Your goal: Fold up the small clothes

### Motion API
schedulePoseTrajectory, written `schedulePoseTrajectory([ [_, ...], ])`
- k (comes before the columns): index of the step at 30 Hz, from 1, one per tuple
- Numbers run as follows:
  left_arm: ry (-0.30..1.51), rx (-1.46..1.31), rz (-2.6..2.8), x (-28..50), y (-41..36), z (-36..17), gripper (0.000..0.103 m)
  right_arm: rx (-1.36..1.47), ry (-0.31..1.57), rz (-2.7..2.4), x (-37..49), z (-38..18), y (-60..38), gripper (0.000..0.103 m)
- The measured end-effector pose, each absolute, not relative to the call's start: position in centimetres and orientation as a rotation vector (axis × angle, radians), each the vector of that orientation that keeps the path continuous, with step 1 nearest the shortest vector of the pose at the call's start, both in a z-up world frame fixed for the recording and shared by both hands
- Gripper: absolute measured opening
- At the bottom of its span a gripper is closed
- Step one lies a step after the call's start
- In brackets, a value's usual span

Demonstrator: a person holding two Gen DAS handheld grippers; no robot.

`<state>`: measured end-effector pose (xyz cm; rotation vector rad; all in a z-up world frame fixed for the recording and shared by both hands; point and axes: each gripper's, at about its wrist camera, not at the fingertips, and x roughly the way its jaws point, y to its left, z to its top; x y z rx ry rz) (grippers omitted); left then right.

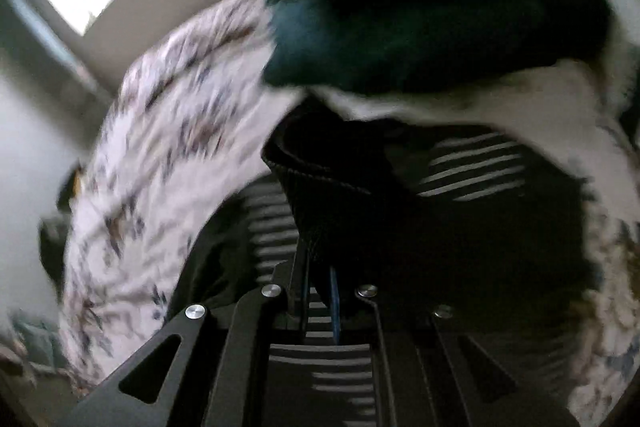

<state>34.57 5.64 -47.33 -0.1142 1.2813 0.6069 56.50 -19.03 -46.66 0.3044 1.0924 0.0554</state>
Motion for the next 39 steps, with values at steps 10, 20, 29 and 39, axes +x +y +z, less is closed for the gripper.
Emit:
schedulePoseTrajectory([
  [10,1.292,-0.17,0.593,34.7,10.3,-48.2,0.103,0.226,1.418,0.256,56.5,-61.0,-9.0,0.036],
  [20,1.219,-0.105,0.412,44.6,3.8,-46.8,0.103,0.488,1.263,-0.17,45.8,-56.5,-32.1,0.063],
  [29,1.228,0.226,0.454,52.9,-0.4,-52.4,0.103,0.344,1.313,-0.393,47.7,-60.9,-43.6,0.062],
  [39,1.291,0.172,0.469,52.2,1.8,-54.1,0.103,0.451,1.35,-0.423,43.1,-62.4,-46.2,0.062],
])
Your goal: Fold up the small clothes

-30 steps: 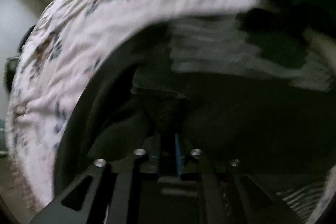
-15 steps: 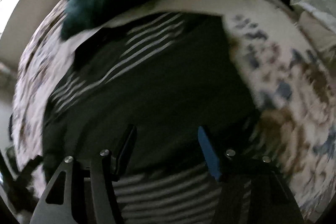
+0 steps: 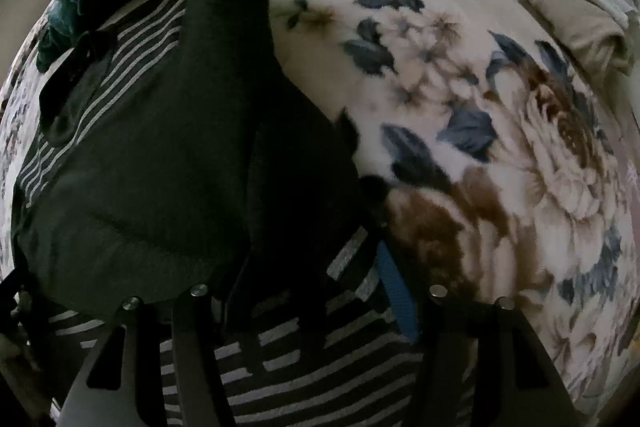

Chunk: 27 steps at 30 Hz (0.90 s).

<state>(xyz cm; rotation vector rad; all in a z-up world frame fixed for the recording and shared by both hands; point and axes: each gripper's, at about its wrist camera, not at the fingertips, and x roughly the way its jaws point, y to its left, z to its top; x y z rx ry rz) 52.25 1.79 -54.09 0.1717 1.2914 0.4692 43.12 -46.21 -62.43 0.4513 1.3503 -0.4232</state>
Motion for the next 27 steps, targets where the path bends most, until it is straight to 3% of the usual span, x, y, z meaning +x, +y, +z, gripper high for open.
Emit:
schedulePoseTrajectory([
  [8,1.219,0.184,0.29,52.3,-2.0,-52.0,0.1,0.612,1.237,-0.415,42.9,-58.4,-49.4,0.062],
  [9,1.214,0.2,0.249,52.5,-2.7,-52.4,0.089,0.606,1.235,-0.428,43.1,-58.1,-49.6,0.062],
  [11,1.218,0.224,0.168,52.8,-3.9,-53.1,0.053,0.586,1.25,-0.456,43.7,-58.3,-50.1,0.062],
  [12,1.222,0.21,0.096,52.8,-4.5,-53.3,0.02,0.586,1.252,-0.459,43.8,-58.5,-49.8,0.062],
  [13,1.217,0.199,0.066,52.7,-4.8,-53.2,0.013,0.586,1.253,-0.458,44.0,-58.7,-49.1,0.062],
  [16,1.146,0.177,0.055,52.2,-4.7,-51.5,0.008,0.578,1.249,-0.455,44.8,-59.2,-46.8,0.062],
  [27,1.032,-0.109,0.214,52.6,2.3,-47.2,0.006,0.581,1.287,-0.444,44.4,-60.7,-48.2,0.062],
])
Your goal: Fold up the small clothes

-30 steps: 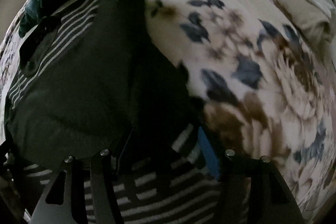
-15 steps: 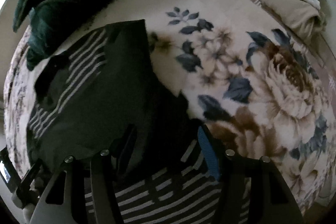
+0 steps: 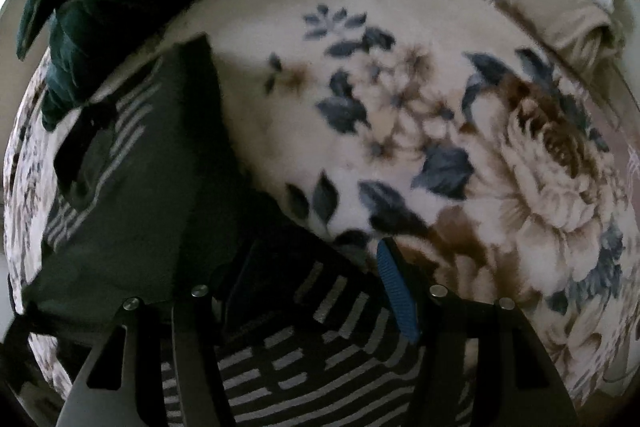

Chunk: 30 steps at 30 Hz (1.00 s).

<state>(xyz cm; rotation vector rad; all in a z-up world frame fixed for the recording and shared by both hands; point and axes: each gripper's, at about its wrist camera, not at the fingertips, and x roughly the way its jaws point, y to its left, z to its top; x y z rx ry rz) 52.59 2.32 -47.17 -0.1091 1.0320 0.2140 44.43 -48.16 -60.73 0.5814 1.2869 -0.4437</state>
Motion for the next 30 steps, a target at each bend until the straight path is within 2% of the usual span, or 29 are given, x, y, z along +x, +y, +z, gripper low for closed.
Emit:
schedulePoseTrajectory([
  [2,1.047,-0.111,0.21,52.4,2.4,-47.6,0.006,0.585,1.326,-0.399,44.4,-61.8,-47.8,0.062],
  [7,1.045,-0.094,0.201,52.2,2.2,-47.5,0.006,0.361,1.375,-0.403,45.0,-63.7,-46.7,0.062],
  [8,1.045,-0.099,0.205,52.1,2.4,-47.5,0.006,0.313,1.375,-0.463,45.0,-63.9,-47.1,0.057],
  [9,1.047,-0.112,0.212,51.9,2.8,-47.4,0.006,0.268,1.379,-0.526,44.9,-64.1,-47.7,0.047],
  [11,1.048,-0.134,0.233,51.5,3.5,-47.2,0.006,0.297,1.375,-0.619,44.5,-64.2,-49.9,0.044],
  [14,1.028,-0.19,0.255,50.7,4.9,-46.2,0.006,0.504,1.385,-0.607,44.3,-63.8,-52.5,0.044],
  [18,0.971,-0.27,0.316,49.5,7.2,-44.2,0.006,0.529,1.306,-0.514,46.0,-60.8,-51.5,0.044],
  [21,0.988,-0.291,0.367,49.6,8.8,-45.0,0.006,0.551,1.307,-0.361,47.4,-60.3,-48.8,0.045],
  [24,0.992,-0.284,0.361,49.5,9.1,-45.1,0.006,0.471,1.39,-0.186,48.3,-61.7,-45.0,0.045],
  [26,0.986,-0.262,0.349,49.4,8.7,-44.8,0.006,0.312,1.464,-0.184,48.2,-63.2,-42.8,0.045],
  [29,0.989,-0.268,0.322,49.4,8.3,-44.4,0.006,0.128,1.422,-0.318,47.5,-63.4,-42.9,0.044],
  [30,0.985,-0.263,0.312,49.4,8.1,-44.1,0.006,0.153,1.409,-0.369,47.0,-63.3,-43.7,0.045],
])
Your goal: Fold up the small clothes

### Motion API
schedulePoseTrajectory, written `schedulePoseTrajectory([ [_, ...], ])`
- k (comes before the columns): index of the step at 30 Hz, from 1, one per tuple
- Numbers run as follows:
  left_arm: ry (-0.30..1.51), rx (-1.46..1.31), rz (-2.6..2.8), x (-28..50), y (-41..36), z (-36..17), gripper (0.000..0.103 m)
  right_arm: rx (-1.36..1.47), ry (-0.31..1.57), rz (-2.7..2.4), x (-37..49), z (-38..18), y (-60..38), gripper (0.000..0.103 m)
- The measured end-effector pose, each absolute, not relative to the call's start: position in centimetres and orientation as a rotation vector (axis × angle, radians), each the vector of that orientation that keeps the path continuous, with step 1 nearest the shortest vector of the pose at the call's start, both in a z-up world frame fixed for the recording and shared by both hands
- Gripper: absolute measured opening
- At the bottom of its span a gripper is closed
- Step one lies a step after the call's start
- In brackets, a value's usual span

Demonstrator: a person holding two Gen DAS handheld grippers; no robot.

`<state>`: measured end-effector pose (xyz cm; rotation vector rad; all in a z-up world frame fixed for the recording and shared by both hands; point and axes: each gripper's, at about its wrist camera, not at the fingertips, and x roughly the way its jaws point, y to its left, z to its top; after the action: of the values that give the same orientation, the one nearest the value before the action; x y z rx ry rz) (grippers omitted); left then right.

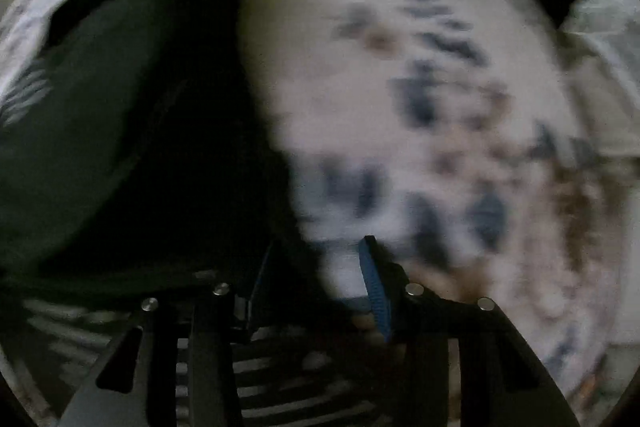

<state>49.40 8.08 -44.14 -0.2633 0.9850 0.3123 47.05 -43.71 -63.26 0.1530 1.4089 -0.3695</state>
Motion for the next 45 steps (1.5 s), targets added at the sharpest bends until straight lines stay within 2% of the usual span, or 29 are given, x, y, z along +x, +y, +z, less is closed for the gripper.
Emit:
schedulePoseTrajectory([
  [3,0.976,-0.247,0.286,49.6,7.6,-43.4,0.006,0.448,1.387,-0.446,45.6,-62.0,-46.9,0.044],
  [5,0.98,-0.244,0.273,49.8,7.4,-43.2,0.006,0.796,1.301,-0.314,44.6,-60.5,-48.1,0.044],
  [8,0.986,-0.239,0.269,50.0,7.3,-43.2,0.006,1.019,1.258,-0.176,45.0,-60.4,-47.6,0.045],
  [13,1.001,-0.2,0.267,50.1,7.0,-43.5,0.006,0.874,1.286,-0.23,49.0,-61.9,-44.2,0.045],
  [16,1.006,-0.17,0.259,50.1,6.7,-43.9,0.006,0.657,1.332,-0.288,52.9,-62.9,-42.3,0.045],
  [18,1.013,-0.173,0.25,49.9,6.6,-44.0,0.006,0.54,1.307,-0.348,53.2,-62.3,-42.8,0.01],
  [21,1.023,-0.201,0.218,49.7,5.9,-44.2,0.006,0.476,1.256,-0.416,53.1,-60.4,-43.3,0.002],
  [29,1.074,-0.19,0.076,50.5,0.9,-47.0,0.006,0.478,1.202,-0.542,52.8,-56.9,-52.4,0.002],
  [32,1.14,-0.135,0.062,52.1,0.4,-50.0,0.008,0.41,1.283,-0.498,55.2,-58.0,-51.7,0.002],
  [34,1.183,-0.149,0.065,52.8,1.1,-51.3,0.011,0.443,1.341,-0.465,54.8,-59.5,-52.2,0.008],
  [35,1.199,-0.177,0.063,52.9,1.7,-51.3,0.011,0.461,1.346,-0.46,54.2,-59.8,-52.4,0.017],
  [36,1.198,-0.205,0.062,52.7,2.3,-50.9,0.013,0.479,1.338,-0.468,54.0,-59.5,-52.6,0.029],
  [38,1.176,-0.253,0.088,51.8,3.4,-49.4,0.038,0.53,1.295,-0.464,52.8,-57.9,-52.8,0.044],
  [39,1.157,-0.287,0.09,51.0,4.0,-48.6,0.072,0.541,1.262,-0.45,52.0,-56.7,-52.5,0.049],
  [40,1.145,-0.3,0.092,50.4,4.3,-48.2,0.098,0.526,1.237,-0.435,51.4,-55.6,-51.7,0.051],
  [43,1.175,-0.228,0.144,49.7,4.2,-49.7,0.1,0.452,1.224,-0.353,50.4,-54.3,-47.9,0.055],
  [45,1.26,-0.186,0.179,49.9,4.1,-52.2,0.1,0.418,1.236,-0.279,50.1,-54.9,-44.8,0.066],
])
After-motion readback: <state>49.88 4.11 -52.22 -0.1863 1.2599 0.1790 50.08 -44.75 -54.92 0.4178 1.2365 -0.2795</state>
